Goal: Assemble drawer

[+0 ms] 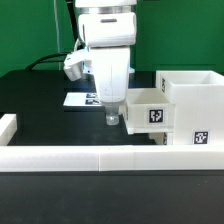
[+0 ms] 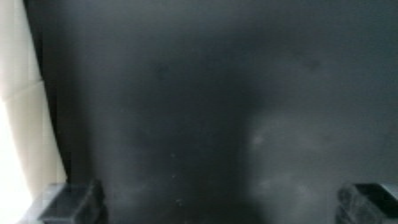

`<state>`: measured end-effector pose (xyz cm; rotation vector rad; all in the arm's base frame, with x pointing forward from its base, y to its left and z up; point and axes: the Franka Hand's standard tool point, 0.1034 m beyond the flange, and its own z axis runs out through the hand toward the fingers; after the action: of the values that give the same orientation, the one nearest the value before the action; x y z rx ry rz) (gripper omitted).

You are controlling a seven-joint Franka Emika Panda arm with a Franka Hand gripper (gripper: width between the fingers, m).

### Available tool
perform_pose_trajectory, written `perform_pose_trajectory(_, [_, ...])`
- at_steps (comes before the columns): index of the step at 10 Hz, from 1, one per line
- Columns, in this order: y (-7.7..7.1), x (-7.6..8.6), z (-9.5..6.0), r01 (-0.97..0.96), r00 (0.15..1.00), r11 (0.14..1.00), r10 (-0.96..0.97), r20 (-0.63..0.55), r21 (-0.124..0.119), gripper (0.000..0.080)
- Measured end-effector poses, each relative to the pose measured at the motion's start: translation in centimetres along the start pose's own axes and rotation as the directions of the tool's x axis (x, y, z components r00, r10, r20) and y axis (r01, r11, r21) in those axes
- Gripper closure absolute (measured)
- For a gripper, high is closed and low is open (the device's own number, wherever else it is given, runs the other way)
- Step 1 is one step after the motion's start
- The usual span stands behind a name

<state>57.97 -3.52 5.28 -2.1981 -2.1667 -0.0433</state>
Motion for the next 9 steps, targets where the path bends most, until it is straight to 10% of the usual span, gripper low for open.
perform_pose_trajectory(9, [0.7,3.7,-0.2,0.038,0.999,0.999,-0.038,-0.025,-0.009,0.0150])
